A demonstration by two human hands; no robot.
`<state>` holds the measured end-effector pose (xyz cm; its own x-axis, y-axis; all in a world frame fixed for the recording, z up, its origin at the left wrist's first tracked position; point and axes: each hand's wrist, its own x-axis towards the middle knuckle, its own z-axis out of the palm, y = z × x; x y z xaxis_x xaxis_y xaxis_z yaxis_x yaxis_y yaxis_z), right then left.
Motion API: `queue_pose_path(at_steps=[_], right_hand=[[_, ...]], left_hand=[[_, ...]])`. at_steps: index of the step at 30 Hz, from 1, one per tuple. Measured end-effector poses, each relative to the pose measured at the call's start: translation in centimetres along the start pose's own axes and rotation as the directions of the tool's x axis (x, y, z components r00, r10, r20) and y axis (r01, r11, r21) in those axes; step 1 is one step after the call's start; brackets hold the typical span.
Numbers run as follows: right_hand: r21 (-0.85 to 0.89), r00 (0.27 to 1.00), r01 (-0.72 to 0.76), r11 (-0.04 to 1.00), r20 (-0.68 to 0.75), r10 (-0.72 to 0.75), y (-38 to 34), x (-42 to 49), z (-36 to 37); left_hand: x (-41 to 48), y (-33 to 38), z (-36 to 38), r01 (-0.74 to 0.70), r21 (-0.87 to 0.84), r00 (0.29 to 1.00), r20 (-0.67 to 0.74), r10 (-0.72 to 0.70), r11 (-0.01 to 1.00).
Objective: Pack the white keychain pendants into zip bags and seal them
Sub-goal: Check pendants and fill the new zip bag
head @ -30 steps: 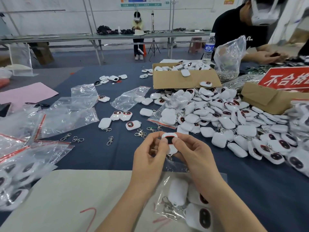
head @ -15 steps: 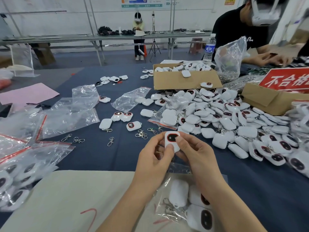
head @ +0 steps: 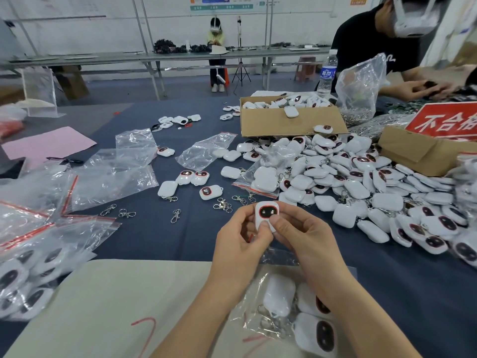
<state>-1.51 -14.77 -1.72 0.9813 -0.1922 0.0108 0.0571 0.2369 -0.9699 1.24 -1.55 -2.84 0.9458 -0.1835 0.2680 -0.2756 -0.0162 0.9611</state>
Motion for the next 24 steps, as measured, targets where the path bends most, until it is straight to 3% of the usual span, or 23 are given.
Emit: queue_pose_path(at_steps=[9,14,16,24], right_hand=[[-0.01,0.998,0.057,0.998,-0.033,-0.057,0.07,0.05,0.15],[-0.033,0.992,0.13,0.991,0.005,-0.13,-0.2,-0.42,0.54],[-0.055,0.99,0.141,0.989,0.003,-0.141,-0.2,-0.44,0.5],[0.001,0.995,0.066,0.998,0.075,-0.066,0.33,-0.36,0.22]], left_hand=[[-0.21,0.17,0.42,-0.006,-0.04,0.998,-0.061,0.004,0.999],[-0.09,-0.1,0.31,-0.2,0.245,0.972,-0.073,0.223,0.949],[-0.05,-0.24,0.3,-0.241,0.287,0.959,-0.077,0.273,0.927],[0.07,-0.31,0.43,-0.234,0.176,0.959,-0.118,0.257,0.956]])
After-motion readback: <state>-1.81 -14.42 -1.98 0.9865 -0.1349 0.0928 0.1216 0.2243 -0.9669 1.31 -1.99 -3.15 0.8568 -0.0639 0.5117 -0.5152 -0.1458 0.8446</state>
